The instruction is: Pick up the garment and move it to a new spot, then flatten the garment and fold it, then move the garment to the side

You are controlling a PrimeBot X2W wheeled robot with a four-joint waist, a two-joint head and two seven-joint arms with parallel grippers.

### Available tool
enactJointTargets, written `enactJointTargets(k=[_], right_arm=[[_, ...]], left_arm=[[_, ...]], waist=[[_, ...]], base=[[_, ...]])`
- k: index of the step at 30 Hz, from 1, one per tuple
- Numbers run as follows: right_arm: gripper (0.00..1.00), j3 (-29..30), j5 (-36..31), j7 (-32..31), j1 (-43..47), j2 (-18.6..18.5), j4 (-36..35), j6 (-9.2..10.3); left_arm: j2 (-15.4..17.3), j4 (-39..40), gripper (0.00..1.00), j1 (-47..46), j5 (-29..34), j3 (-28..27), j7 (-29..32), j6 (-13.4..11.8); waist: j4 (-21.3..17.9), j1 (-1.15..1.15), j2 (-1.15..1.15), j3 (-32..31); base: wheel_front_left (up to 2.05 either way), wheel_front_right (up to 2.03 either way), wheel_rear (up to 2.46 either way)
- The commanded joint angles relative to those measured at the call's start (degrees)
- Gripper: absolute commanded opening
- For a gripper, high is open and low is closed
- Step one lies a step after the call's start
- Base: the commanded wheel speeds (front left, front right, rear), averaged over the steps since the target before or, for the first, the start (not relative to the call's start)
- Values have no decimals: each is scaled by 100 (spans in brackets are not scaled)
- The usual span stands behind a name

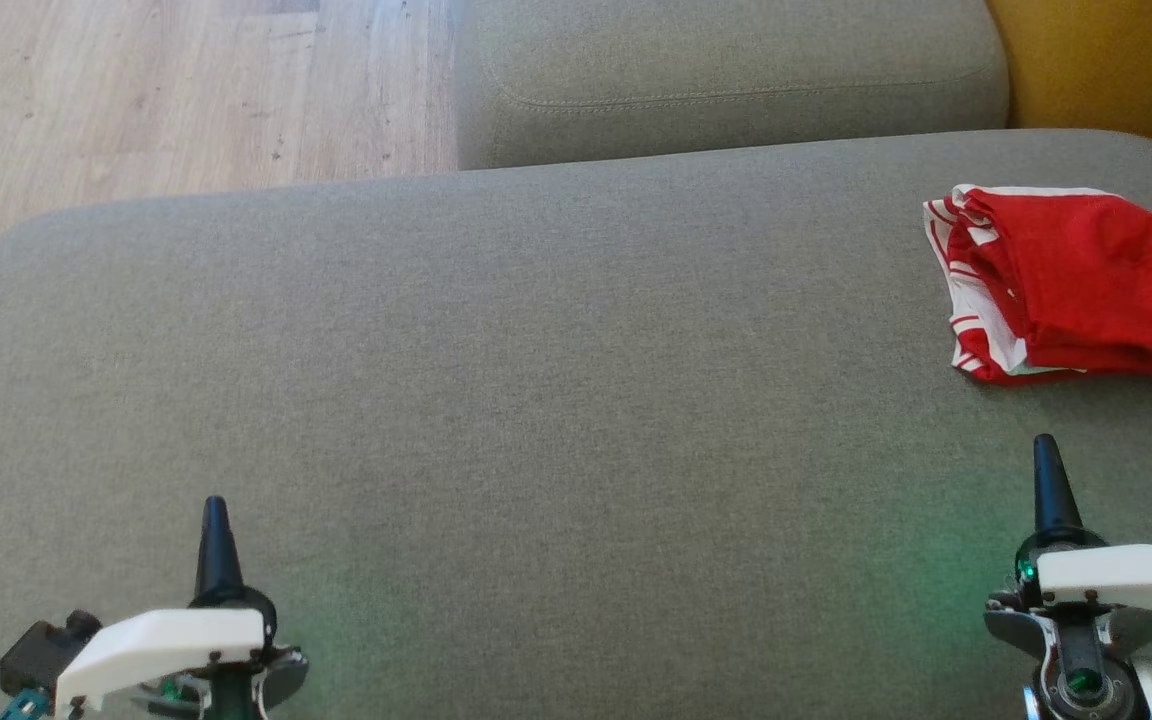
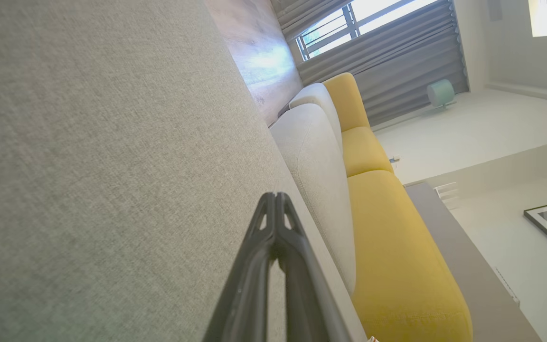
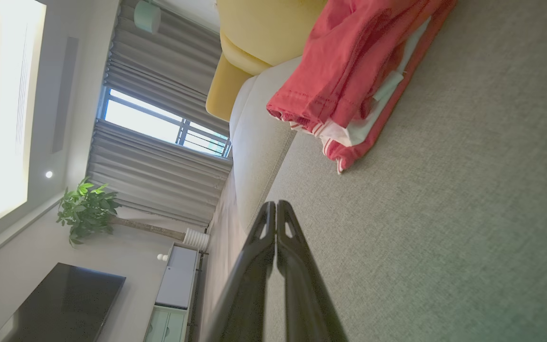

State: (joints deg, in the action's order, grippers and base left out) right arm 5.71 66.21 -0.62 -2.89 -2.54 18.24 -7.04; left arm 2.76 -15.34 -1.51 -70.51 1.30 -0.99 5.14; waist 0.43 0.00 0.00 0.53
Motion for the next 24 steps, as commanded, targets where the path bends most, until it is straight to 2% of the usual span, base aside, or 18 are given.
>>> enactJointTargets(k=[1, 24], right_arm=[[0, -64, 194, -47, -283, -25, -227, -33], [0, 24, 1639, -372, -311, -30, -344, -40]], left_arm=[[67, 159, 0, -312, -162, -218, 60, 67], [67, 142, 0, -402, -1405, -513, 438, 168]], waist=[[-2, 0, 0, -2], [-26, 0, 0, -22]], base=[[0, 0, 0], [0, 0, 0]])
